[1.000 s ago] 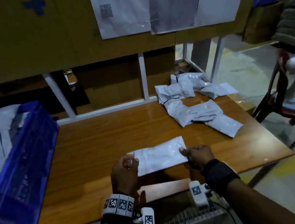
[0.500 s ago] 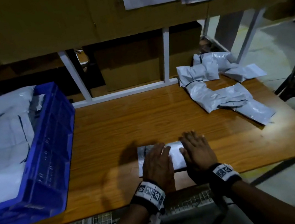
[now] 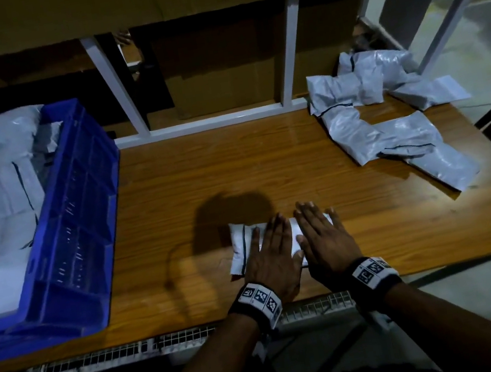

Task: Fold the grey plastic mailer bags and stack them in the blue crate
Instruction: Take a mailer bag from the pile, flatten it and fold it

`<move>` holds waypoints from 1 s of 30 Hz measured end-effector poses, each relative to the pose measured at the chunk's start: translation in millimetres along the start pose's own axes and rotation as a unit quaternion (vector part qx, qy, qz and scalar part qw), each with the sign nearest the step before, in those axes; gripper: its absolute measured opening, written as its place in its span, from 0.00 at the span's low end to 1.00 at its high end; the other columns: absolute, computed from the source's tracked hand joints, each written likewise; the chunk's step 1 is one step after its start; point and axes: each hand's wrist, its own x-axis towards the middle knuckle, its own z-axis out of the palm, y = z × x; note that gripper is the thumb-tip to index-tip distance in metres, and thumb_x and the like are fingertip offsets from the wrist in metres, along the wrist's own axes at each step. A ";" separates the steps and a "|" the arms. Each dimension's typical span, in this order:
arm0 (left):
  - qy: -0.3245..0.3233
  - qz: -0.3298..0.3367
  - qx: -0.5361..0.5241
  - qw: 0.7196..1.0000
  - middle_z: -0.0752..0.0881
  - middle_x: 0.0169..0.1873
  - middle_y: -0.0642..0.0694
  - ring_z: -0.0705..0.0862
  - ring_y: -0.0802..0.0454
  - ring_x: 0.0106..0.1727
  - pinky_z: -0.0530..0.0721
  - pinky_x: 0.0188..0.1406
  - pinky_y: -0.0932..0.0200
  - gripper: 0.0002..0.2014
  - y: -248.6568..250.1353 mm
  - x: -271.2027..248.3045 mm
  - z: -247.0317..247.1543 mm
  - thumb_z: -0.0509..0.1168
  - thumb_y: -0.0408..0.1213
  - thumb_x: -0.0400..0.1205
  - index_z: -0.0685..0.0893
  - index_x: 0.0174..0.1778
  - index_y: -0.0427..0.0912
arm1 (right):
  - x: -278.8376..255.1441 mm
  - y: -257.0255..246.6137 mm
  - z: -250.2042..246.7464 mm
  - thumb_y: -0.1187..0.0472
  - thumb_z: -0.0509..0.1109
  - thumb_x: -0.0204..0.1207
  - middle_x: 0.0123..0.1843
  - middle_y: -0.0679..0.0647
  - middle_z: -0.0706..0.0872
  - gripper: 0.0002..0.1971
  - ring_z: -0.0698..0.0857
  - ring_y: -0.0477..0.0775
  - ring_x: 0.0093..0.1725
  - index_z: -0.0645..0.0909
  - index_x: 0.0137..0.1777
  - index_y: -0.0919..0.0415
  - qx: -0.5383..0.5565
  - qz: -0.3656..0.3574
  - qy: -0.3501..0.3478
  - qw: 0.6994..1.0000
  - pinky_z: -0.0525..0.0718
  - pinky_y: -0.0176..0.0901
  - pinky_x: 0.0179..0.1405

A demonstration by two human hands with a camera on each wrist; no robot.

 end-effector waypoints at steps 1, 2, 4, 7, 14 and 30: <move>-0.003 -0.001 -0.003 1.000 0.32 0.88 0.43 0.33 0.50 0.89 0.33 0.87 0.40 0.35 0.2 0.1 0.4 0.39 0.56 0.91 0.32 0.87 0.40 | -0.5 0.0 -0.3 0.47 0.38 0.91 0.93 0.54 0.45 0.32 0.40 0.52 0.91 0.48 0.92 0.60 0.001 0.000 -0.002 1.000 0.42 0.65 0.89; -0.006 -0.003 -0.004 1.000 0.32 0.88 0.43 0.33 0.49 0.89 0.34 0.88 0.39 0.36 0.5 0.2 0.2 0.39 0.56 0.91 0.33 0.87 0.40 | -0.4 -0.3 -0.5 0.47 0.38 0.91 0.93 0.53 0.44 0.32 0.40 0.52 0.91 0.48 0.92 0.59 0.003 0.001 -0.003 1.000 0.43 0.66 0.89; -0.010 -0.007 -0.002 1.000 0.32 0.88 0.42 0.33 0.49 0.89 0.35 0.88 0.39 0.36 0.8 0.5 0.6 0.39 0.56 0.90 0.33 0.87 0.40 | 0.4 -0.3 -0.2 0.47 0.38 0.90 0.93 0.54 0.45 0.32 0.40 0.52 0.91 0.48 0.92 0.57 0.004 0.000 -0.005 1.000 0.44 0.66 0.89; -0.014 -0.014 -0.002 1.000 0.31 0.88 0.43 0.32 0.49 0.89 0.37 0.88 0.39 0.37 2.0 0.5 1.2 0.39 0.56 0.90 0.34 0.89 0.39 | 1.0 1.0 1.9 0.48 0.41 0.90 0.93 0.55 0.49 0.31 0.44 0.54 0.92 0.51 0.92 0.57 0.009 -0.004 0.008 1.000 0.47 0.67 0.89; -0.025 -0.021 0.003 0.999 0.41 0.90 0.40 0.39 0.47 0.91 0.40 0.88 0.37 0.37 3.8 1.0 2.0 0.38 0.55 0.89 0.40 0.90 0.38 | 1.2 -0.4 2.5 0.50 0.44 0.90 0.93 0.55 0.51 0.30 0.44 0.55 0.92 0.54 0.91 0.56 0.022 -0.011 0.011 1.000 0.49 0.69 0.88; 0.011 -0.053 0.001 0.999 0.43 0.90 0.41 0.41 0.47 0.91 0.38 0.89 0.41 0.35 -13.5 -48.2 -21.9 0.44 0.52 0.91 0.44 0.91 0.38 | -8.9 -18.3 -6.8 0.49 0.48 0.88 0.90 0.59 0.60 0.31 0.51 0.61 0.91 0.66 0.87 0.62 -0.016 -0.058 0.021 0.998 0.43 0.74 0.84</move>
